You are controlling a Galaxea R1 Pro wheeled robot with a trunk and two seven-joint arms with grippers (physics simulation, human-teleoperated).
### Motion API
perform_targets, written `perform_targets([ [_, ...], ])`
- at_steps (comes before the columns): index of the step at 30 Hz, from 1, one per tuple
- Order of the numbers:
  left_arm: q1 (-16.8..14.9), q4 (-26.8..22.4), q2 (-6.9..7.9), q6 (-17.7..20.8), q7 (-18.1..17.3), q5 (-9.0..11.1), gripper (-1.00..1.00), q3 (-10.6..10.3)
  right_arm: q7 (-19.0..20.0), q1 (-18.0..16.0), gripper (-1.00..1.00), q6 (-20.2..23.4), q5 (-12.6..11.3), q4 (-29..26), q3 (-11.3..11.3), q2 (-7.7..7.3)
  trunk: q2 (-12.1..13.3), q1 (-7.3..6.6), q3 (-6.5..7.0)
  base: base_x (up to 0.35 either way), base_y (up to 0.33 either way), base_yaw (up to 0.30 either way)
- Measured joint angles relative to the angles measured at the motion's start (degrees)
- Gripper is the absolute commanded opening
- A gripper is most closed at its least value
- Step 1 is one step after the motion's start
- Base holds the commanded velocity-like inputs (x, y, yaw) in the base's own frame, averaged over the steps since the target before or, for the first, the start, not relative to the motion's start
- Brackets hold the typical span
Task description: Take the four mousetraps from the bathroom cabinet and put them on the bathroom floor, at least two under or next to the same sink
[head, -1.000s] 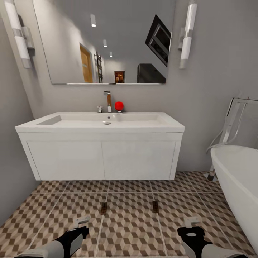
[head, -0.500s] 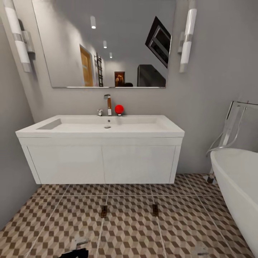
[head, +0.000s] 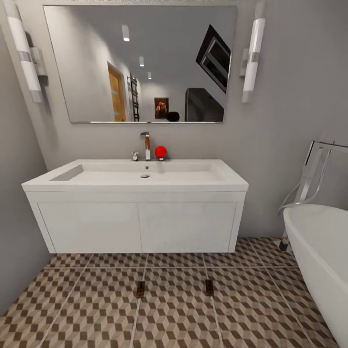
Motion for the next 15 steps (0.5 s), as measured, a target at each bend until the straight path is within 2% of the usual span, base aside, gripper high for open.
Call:
perform_targets([
  [15,6.3,0.0,-0.02,0.0,-0.1,0.0,1.00,0.0,1.5,4.6,1.00,0.6,0.0,0.0,0.0,0.55,6.0,-3.30,2.69,0.000,0.000,0.000],
])
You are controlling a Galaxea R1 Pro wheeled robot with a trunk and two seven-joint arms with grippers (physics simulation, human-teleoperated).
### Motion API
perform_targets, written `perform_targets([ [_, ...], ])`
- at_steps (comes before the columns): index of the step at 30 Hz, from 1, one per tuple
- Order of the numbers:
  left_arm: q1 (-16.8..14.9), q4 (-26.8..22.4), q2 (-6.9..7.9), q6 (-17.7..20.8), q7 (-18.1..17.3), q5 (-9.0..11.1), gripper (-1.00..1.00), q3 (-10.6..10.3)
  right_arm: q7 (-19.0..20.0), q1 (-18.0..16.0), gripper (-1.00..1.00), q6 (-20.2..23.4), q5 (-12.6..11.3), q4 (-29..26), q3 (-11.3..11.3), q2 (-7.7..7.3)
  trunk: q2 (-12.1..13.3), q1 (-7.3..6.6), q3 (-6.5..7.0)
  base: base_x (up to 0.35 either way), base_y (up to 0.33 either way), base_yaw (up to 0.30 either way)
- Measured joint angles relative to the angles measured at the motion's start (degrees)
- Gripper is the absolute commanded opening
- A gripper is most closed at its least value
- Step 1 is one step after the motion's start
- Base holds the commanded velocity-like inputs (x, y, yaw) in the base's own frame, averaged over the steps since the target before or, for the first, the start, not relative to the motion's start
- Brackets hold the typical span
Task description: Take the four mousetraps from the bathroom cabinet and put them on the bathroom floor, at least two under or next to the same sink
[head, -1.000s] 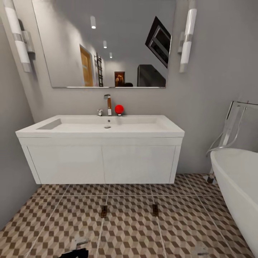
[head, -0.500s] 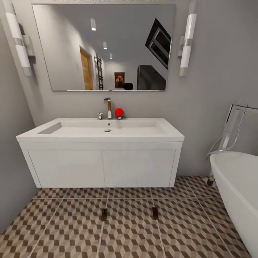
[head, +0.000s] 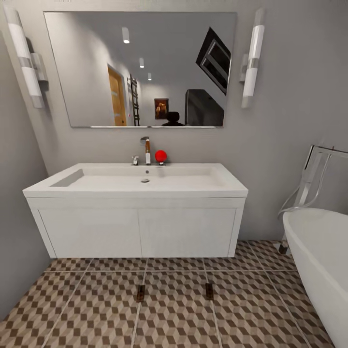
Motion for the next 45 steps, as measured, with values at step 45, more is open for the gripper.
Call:
perform_targets([
  [45,5.3,-0.1,-0.18,-5.6,0.1,-0.1,1.00,0.0,0.0,3.7,1.00,-0.6,-0.5,0.0,-0.2,0.06,18.1,-9.89,8.08,0.000,0.000,0.000],
])
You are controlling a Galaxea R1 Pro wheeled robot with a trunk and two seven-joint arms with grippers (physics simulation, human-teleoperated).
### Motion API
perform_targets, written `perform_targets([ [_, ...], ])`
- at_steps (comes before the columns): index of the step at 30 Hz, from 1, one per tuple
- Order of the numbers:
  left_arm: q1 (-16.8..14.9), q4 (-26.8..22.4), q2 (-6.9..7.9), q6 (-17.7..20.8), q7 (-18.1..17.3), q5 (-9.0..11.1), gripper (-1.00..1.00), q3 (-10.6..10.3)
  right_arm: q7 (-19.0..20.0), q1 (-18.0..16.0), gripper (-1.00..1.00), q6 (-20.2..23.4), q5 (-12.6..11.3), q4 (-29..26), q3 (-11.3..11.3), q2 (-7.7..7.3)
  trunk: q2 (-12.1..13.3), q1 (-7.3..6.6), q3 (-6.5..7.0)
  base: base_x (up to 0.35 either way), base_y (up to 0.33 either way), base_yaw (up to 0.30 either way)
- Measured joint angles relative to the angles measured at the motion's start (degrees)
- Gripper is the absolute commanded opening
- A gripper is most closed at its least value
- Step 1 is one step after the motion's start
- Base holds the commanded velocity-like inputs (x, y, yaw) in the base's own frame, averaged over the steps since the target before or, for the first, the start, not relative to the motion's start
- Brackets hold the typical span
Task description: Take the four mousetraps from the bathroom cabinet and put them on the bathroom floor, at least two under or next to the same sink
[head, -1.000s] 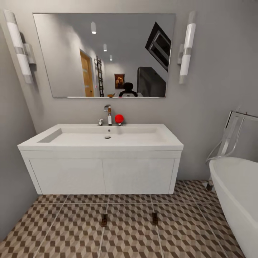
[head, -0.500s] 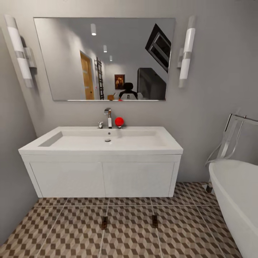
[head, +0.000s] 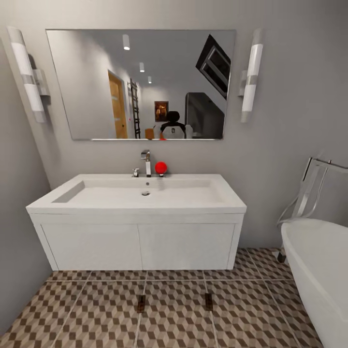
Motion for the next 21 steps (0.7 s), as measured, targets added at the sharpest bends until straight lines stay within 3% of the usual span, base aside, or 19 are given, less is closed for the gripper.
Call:
perform_targets([
  [21,0.0,0.0,0.01,-0.7,0.0,0.1,1.00,0.0,0.0,0.0,1.00,0.0,0.0,0.0,-0.2,0.04,8.4,-4.61,3.77,0.000,0.000,0.000],
])
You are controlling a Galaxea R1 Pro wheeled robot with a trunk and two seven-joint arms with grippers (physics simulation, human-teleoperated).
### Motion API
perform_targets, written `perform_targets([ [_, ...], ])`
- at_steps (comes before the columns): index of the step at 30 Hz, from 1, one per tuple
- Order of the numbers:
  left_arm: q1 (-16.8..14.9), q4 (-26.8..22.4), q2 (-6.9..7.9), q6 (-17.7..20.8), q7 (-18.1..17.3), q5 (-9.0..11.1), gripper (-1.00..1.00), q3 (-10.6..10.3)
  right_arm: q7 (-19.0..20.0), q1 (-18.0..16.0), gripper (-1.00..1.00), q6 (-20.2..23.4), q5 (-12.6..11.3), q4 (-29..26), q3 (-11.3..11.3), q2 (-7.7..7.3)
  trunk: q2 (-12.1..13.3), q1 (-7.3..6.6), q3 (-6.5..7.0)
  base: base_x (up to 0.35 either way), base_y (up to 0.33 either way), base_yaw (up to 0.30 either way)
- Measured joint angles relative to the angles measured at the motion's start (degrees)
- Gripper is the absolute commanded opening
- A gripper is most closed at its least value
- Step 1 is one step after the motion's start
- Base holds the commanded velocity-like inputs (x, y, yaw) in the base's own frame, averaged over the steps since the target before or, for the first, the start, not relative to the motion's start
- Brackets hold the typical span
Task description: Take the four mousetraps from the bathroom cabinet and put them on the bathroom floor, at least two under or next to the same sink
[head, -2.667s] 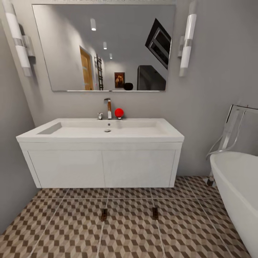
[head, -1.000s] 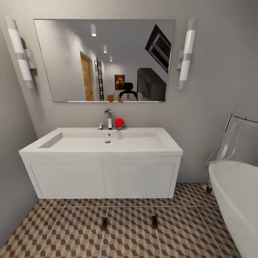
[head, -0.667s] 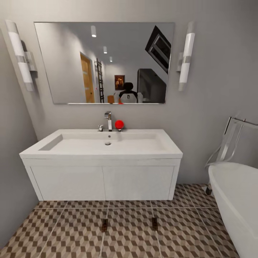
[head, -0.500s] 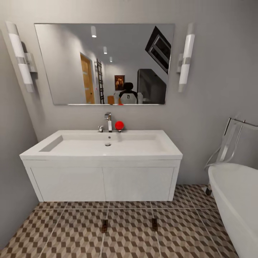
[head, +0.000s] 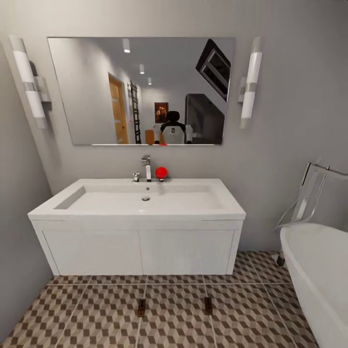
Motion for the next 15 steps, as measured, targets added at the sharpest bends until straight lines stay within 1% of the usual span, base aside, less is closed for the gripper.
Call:
perform_targets([
  [15,0.0,0.0,0.00,-1.1,0.0,0.1,1.00,0.0,0.0,0.0,1.00,0.1,0.0,0.0,0.0,0.03,6.0,-3.30,2.69,0.000,0.000,0.003],
])
